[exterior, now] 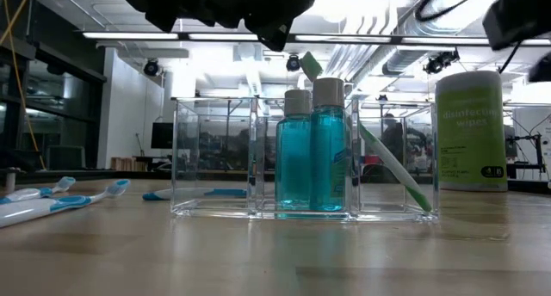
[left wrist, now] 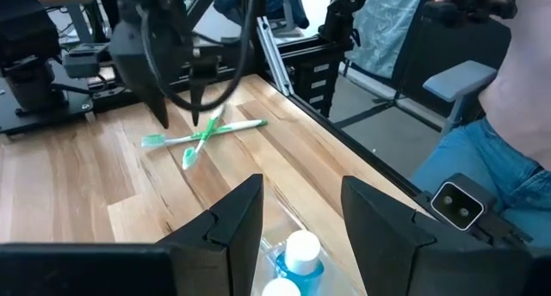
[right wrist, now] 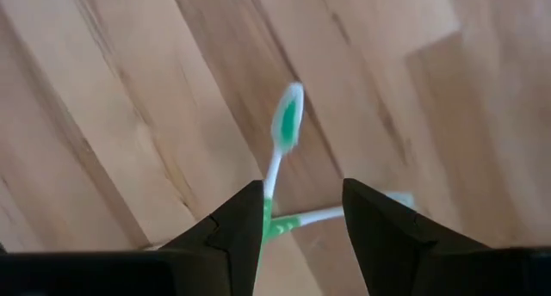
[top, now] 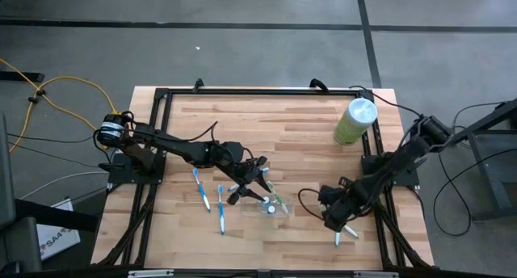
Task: Pick & Place toothbrushing station
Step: Put the left green toothbrush into the transparent organizer
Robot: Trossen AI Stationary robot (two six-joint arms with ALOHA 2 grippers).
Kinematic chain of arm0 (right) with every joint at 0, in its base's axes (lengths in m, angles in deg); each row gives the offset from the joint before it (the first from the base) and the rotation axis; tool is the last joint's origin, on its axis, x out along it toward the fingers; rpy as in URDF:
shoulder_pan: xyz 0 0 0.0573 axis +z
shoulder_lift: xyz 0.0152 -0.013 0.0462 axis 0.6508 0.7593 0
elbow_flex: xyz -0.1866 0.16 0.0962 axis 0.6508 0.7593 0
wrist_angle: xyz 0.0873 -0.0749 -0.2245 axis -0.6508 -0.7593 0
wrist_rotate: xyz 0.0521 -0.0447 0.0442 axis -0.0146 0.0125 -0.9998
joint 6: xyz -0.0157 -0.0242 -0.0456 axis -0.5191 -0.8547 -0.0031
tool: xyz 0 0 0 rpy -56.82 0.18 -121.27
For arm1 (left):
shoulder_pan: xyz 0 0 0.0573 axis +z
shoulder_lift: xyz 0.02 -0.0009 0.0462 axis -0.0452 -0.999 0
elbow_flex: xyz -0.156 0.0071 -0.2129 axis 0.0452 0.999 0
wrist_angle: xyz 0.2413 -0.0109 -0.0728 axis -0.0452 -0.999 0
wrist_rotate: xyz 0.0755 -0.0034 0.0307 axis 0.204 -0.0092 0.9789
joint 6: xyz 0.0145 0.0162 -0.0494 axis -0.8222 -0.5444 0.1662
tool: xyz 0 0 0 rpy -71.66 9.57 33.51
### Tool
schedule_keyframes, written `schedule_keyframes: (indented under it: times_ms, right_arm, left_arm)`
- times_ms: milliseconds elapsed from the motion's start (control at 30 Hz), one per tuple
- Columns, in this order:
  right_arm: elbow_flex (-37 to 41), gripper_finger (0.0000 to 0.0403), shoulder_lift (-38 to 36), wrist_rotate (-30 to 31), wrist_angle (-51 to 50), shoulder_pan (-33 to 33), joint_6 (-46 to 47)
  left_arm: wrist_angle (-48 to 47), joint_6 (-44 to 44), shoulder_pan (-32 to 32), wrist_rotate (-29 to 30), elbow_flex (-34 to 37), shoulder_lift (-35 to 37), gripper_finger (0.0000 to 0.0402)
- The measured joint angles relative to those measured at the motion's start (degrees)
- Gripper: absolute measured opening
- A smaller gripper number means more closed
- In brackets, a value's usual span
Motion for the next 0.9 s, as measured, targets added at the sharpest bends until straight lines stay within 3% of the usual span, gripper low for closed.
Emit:
schedule_keyframes:
  times_ms: [900]
  right_arm:
    - [0.0, 0.0151, 3.0, 0.0, 2.3, 3.8, 19.2]
  left_arm:
    - [-0.6, -1.3, -1.5, -0.1, 0.0, 0.0, 0.0151]
